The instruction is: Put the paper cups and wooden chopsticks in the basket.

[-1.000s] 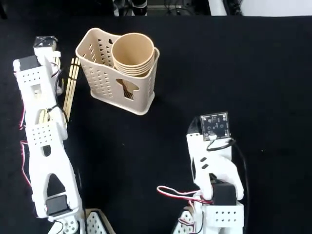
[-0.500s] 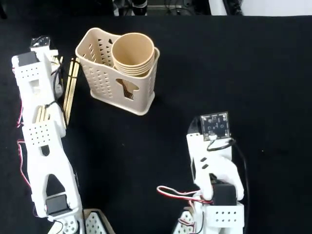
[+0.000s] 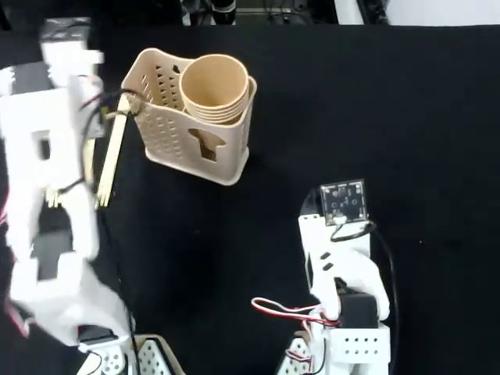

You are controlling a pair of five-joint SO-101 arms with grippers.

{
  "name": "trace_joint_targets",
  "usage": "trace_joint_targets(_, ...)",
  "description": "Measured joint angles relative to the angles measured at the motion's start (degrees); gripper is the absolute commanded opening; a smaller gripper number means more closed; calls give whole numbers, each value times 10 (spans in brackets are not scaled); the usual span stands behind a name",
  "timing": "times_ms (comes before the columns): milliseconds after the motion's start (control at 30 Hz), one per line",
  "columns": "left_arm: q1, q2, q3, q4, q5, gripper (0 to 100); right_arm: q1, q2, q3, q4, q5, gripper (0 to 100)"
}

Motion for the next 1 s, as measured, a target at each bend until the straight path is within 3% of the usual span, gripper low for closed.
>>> trace_joint_targets(167,-37,-151,183,-67,0,27,0,0,10,-14,14,13)
trace_joint_targets(500,-38,-475,536,-213,4,27,0,0,17,-27,14,13)
trace_joint_targets(667,-38,-618,720,-306,102,27,-24,0,17,-27,14,13)
trace_joint_targets(1000,-37,-920,746,-322,108,27,-29,0,17,-27,9,13)
